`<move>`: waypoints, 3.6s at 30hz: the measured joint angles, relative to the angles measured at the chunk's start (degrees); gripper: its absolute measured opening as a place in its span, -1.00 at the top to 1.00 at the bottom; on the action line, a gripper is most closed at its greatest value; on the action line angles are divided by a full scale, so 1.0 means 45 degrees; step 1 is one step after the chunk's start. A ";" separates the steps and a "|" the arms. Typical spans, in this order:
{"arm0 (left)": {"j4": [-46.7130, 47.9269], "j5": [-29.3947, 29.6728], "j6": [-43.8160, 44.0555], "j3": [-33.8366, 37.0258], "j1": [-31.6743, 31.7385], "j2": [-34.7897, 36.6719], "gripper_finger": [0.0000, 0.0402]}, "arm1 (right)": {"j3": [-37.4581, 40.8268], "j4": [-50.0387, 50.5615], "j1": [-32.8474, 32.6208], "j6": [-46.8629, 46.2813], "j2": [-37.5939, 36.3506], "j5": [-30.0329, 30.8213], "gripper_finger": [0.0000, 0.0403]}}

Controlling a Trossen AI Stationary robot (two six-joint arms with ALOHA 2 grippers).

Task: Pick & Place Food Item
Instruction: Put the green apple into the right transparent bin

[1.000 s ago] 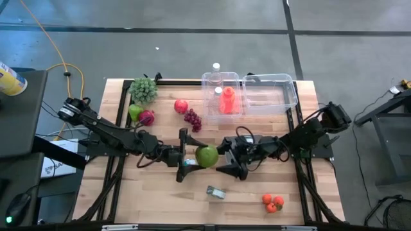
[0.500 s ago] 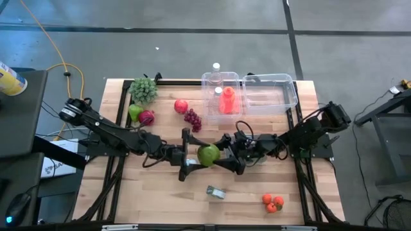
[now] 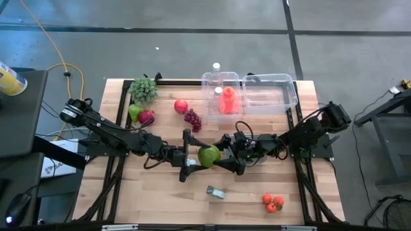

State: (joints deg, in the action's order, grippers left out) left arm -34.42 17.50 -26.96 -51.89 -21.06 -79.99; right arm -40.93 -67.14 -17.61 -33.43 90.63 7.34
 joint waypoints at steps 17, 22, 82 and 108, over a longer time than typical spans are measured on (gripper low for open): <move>-0.0241 -0.0027 0.0487 0.0031 -0.0051 -0.0034 -0.74 | -0.0005 0.0609 0.0000 -0.0271 -0.0049 -0.0307 -0.75; -0.0317 0.0133 0.0258 0.0031 -0.0249 -0.0049 -0.74 | -0.0015 0.0662 -0.0005 -0.0206 -0.0049 -0.0377 -0.72; 0.4186 0.9359 0.4408 0.0007 -0.4356 0.0117 -0.99 | 0.0000 1.2933 -0.0552 0.1222 -0.6376 0.4010 -0.73; 0.6894 0.6574 0.5867 0.0007 -0.2929 0.0112 -0.99 | 0.0000 1.7972 -0.0444 0.4208 -1.1485 1.5768 -0.73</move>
State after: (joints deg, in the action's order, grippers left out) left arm -3.40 47.08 -0.56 -51.86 -34.24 -79.48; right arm -40.93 13.73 -19.61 -14.49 38.95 78.29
